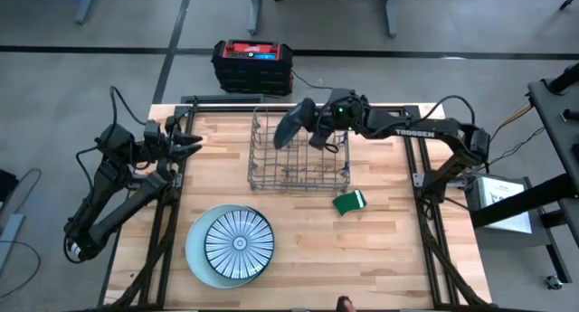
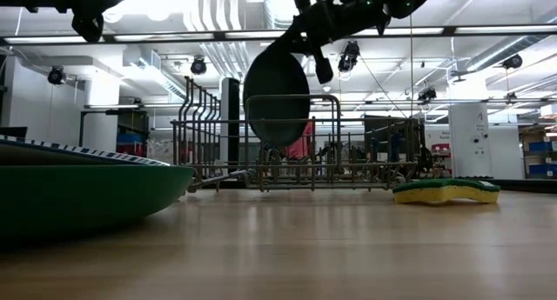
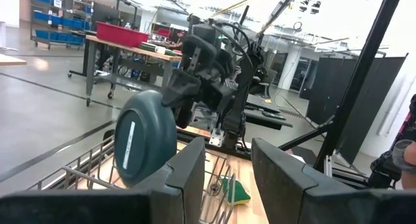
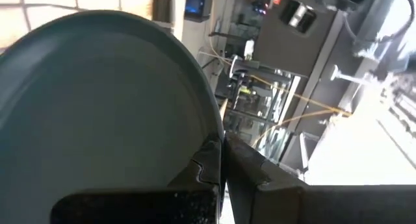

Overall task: Sort dishes
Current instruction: Put the dark green plate into the dish rack

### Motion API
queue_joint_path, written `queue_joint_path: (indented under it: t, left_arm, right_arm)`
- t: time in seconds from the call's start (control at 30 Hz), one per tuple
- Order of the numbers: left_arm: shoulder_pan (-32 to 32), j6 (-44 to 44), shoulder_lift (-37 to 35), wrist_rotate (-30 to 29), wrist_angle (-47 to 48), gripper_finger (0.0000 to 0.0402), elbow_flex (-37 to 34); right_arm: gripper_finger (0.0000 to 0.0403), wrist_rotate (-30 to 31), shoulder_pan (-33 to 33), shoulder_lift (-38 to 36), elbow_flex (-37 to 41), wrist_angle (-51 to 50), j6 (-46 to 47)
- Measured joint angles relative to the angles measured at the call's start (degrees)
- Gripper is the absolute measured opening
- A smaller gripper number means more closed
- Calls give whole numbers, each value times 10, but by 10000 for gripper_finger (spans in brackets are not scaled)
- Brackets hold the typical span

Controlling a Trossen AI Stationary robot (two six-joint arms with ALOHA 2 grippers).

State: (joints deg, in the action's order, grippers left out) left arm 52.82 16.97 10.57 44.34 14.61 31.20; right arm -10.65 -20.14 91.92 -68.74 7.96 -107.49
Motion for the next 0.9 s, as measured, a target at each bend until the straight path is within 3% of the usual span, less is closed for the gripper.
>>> queue_joint_path:
  t: [0.27,0.47,0.9]
  left_arm:
    - [0,0,0,0,0,116,-2]
    - [0,0,0,0,0,116,-3]
    - [0,-20,0,0,1,116,-3]
  right_arm:
    - [0,27,0,0,5,10,-47]
    - [0,105,0,-10,4,46,-94]
    - [0,182,4,-122,56,-37,-77]
